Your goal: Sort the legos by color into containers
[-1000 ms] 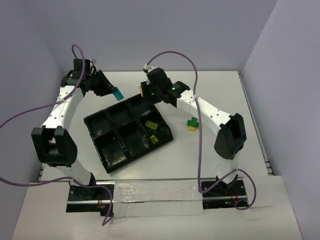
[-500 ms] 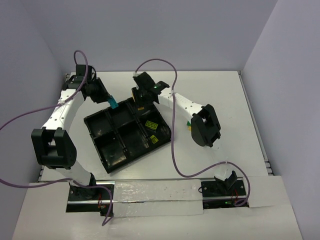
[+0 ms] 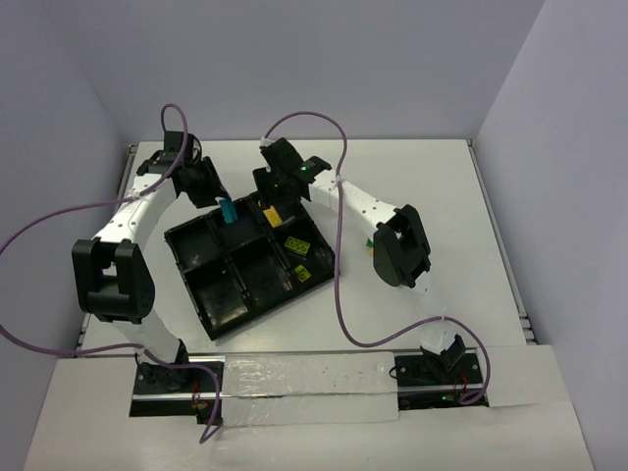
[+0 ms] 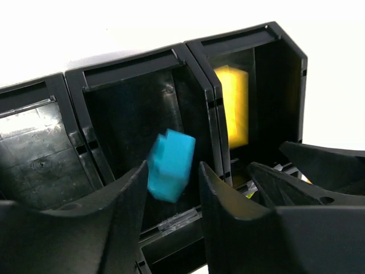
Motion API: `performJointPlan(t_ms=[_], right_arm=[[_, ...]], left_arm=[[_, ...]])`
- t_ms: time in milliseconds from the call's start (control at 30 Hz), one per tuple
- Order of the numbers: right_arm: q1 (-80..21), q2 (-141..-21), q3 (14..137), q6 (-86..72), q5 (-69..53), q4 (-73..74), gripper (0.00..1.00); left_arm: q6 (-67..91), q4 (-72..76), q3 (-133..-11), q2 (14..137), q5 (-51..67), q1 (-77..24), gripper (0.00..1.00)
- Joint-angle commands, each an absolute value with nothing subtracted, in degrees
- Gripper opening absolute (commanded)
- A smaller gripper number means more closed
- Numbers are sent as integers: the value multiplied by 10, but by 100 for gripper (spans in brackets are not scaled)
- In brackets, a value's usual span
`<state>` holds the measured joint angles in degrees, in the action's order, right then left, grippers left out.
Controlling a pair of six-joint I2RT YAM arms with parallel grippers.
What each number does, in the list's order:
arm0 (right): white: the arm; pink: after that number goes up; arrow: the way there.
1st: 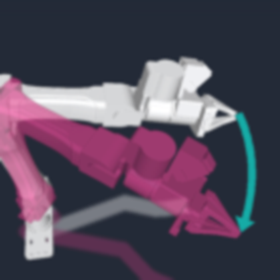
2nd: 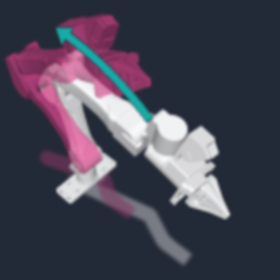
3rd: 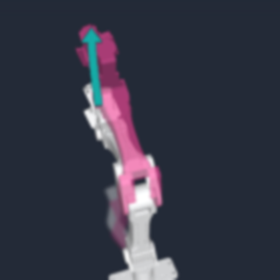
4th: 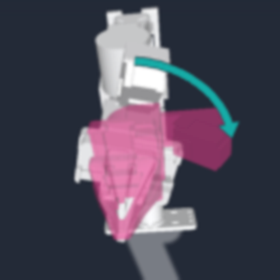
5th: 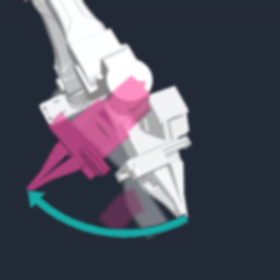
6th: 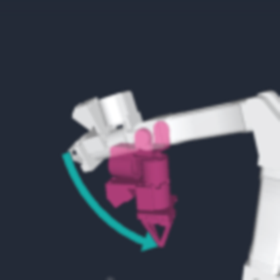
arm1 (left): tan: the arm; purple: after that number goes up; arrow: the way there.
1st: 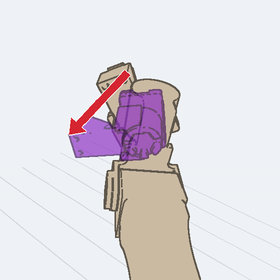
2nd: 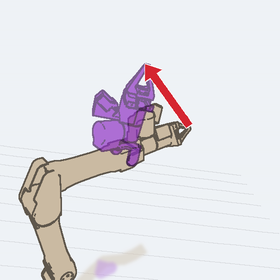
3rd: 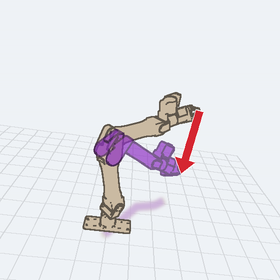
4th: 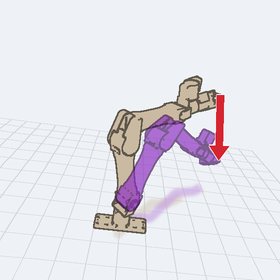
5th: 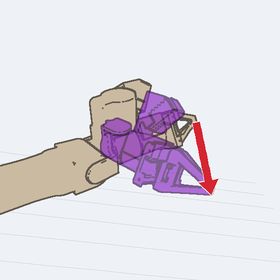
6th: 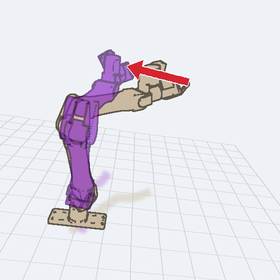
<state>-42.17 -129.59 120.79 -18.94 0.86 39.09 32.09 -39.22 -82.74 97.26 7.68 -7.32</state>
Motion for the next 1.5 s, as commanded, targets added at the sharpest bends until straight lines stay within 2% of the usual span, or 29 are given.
performJointPlan(t_ms=[0, 100, 333, 500, 567, 667, 733, 1033, 1133, 1267, 1467], right_arm=[[-421, -1278, 1229, -199, 22, 396, 65], [-419, -1256, 1231, -197, 31, 396, 66], [-391, -1158, 1169, -208, 85, 389, 67], [-305, -1037, 1012, -232, 105, 369, 77], [-262, -989, 904, -245, 106, 353, 78], [-204, -923, 802, -271, 119, 336, 90], [-172, -904, 755, -286, 130, 338, 91], [-167, -872, 637, -321, 149, 323, 85], [-171, -874, 631, -324, 151, 318, 81], [-173, -888, 625, -323, 134, 302, 70], [-187, -905, 633, -321, 128, 297, 68]], left_arm=[[309, -374, -829, 971, 75, -82, 66], [308, -379, -830, 967, 76, -83, 73], [303, -405, -869, 952, 74, -84, 79], [294, -437, -925, 928, 76, -91, 93], [287, -441, -932, 912, 82, -95, 97], [280, -440, -935, 888, 96, -100, 98], [282, -438, -933, 882, 100, -109, 98], [288, -442, -940, 898, 99, -134, 98], [289, -440, -943, 904, 97, -141, 98], [291, -445, -951, 914, 92, -151, 98], [295, -442, -955, 921, 90, -161, 98]])
